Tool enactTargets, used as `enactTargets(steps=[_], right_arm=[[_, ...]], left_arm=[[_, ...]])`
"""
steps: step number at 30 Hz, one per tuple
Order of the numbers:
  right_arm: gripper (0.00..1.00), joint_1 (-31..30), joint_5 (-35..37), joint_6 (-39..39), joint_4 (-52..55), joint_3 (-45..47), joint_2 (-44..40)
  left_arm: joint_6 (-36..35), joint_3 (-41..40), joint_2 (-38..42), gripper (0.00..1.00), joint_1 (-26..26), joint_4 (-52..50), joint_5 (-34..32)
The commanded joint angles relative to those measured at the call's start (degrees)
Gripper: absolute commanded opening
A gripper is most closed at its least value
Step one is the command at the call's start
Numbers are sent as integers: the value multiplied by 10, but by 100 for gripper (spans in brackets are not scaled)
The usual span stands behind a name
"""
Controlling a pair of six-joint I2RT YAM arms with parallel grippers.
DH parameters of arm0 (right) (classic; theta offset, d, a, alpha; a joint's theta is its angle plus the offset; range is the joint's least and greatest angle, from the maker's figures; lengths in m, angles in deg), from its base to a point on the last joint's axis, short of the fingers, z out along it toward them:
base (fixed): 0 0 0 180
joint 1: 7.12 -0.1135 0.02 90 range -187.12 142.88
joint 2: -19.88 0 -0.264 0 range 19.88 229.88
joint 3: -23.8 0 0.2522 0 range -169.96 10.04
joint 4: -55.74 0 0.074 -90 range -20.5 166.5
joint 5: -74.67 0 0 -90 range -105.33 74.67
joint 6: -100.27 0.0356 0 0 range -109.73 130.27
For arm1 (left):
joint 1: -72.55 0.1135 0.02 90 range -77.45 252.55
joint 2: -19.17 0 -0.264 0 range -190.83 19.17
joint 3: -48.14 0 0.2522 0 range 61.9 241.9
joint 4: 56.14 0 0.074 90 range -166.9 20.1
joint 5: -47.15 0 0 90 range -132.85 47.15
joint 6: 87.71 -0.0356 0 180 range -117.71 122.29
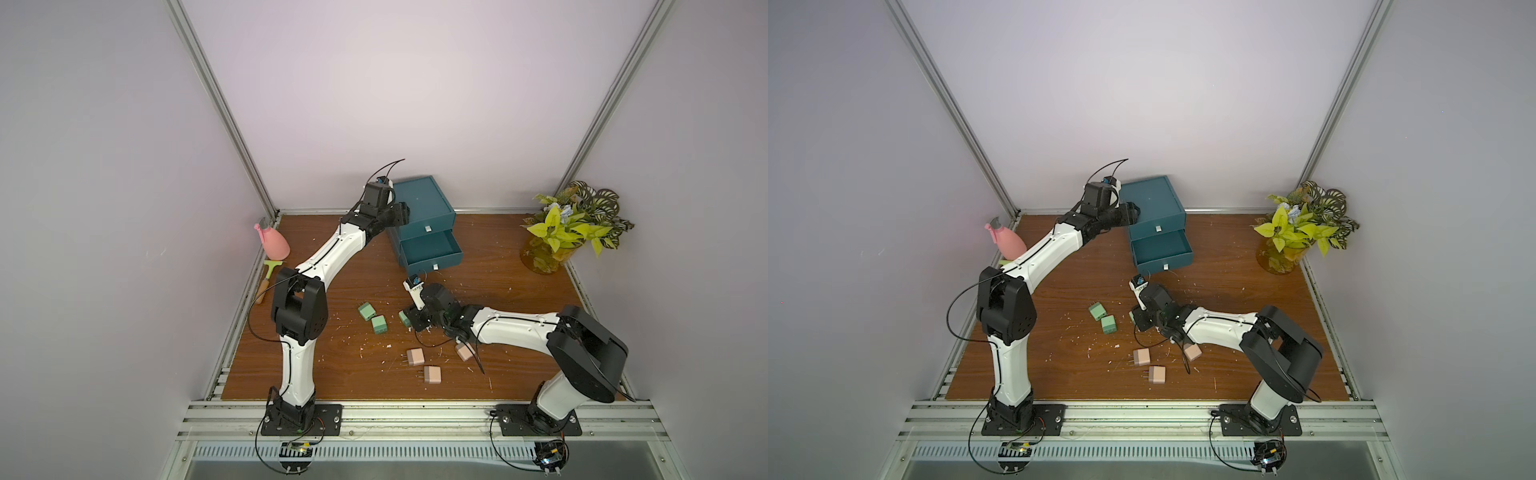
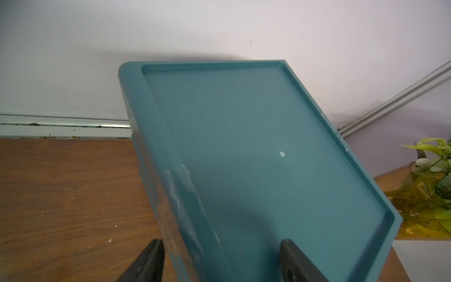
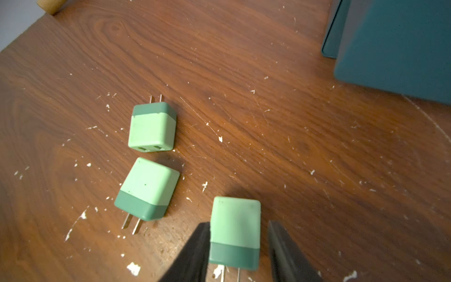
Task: Place the plugs into the drawer by color
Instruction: Pick up the plug from the center of the board.
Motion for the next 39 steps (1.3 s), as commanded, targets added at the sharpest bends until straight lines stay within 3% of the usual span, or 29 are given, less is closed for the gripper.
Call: enactTargets(steps=[1, 5, 10, 14, 20, 28, 34, 39], right_arm=[[56, -13, 28, -14, 33, -31, 7], [63, -18, 42, -2, 52, -43, 27], [63, -18, 61, 18, 63, -54, 48], [62, -20, 52, 25, 81, -77, 79], [53, -26, 53, 35, 72, -81, 94], [40, -27, 59, 44, 77, -81, 30], [38, -14, 110, 37, 105, -114, -45], [38, 33, 117, 13, 114, -159, -71]], left_arm=[[-7, -6, 8, 70, 6, -31, 4], [-6, -8, 7, 69, 6, -28, 4], [-5, -8, 6, 70, 6, -28, 5], [-6, -8, 5, 70, 6, -27, 6], [-6, -10, 4, 70, 6, -28, 6], [-3, -14, 3, 70, 6, -22, 9], [-2, -15, 2, 69, 6, -20, 11], [-1, -16, 3, 70, 6, -19, 13]])
